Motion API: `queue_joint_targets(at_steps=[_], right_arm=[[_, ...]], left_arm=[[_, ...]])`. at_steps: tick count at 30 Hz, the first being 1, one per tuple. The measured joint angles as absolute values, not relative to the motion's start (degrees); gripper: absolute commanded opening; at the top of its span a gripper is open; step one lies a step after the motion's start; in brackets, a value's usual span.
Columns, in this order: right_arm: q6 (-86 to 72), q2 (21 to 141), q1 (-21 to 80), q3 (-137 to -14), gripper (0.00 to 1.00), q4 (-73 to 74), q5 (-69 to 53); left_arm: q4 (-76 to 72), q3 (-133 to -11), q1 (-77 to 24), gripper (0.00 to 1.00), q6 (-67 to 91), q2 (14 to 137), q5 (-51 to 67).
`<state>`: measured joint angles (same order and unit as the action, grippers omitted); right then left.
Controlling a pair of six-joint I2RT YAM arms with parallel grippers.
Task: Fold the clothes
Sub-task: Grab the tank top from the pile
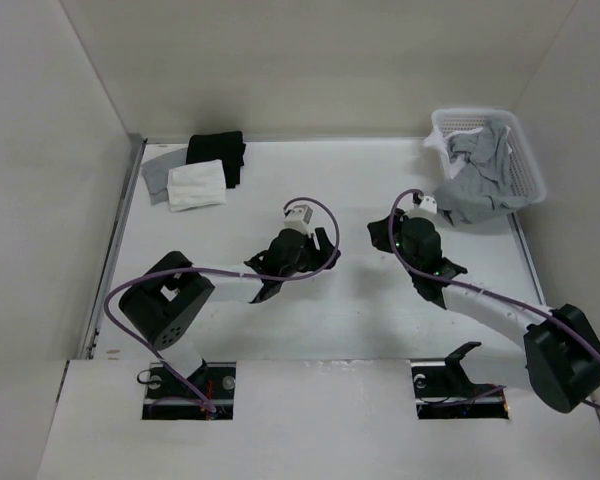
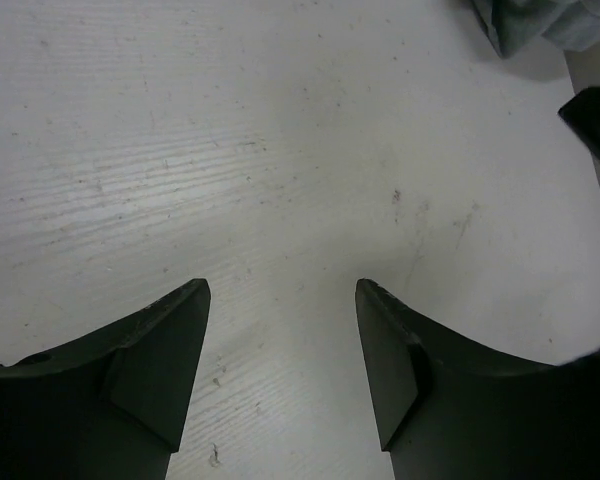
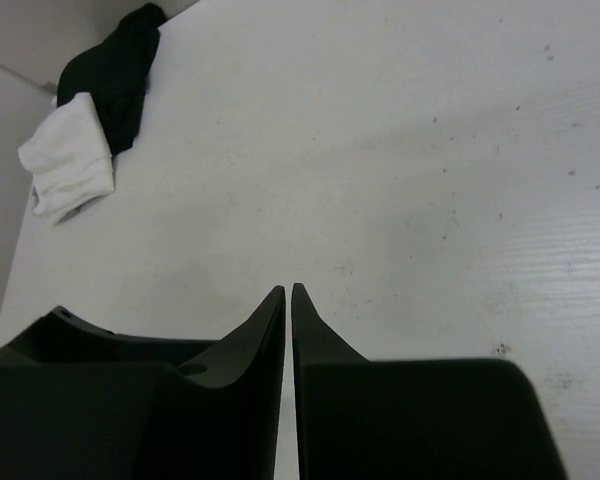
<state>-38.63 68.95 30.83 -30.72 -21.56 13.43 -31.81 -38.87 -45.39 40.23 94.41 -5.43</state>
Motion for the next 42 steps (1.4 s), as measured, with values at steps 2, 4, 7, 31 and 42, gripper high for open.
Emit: queue_joint_targets(at_steps=[2, 4, 7, 31, 42], right_arm=[[-38.5, 69.0, 30.9, -33.3, 0.07, -19.1, 14.8], [-38.2, 69.1, 30.9, -35.8, 0.03, -16.9, 16.1], [-37.2, 69.8, 30.9, -39.4, 0.00, -14.3, 17.7], [-34.4, 93.0, -7.5, -66.7, 0.54, 2.8, 26.0], [-37.0, 83.3, -17.4, -55.1, 0.58, 1.0, 23.9]], left_arm=[[-32.6, -38.5, -45.4, 0.59, 40.2, 94.4, -4.7], [-33.0, -38.2, -45.4, 0.58, 40.2, 94.4, -4.2], [-33.8, -37.3, -45.2, 0.51, 40.1, 94.0, -4.0], [-37.1, -33.3, -44.6, 0.40, 39.4, 89.0, -2.8], [-38.4, -33.3, -44.3, 0.41, 40.9, 89.1, -0.8]])
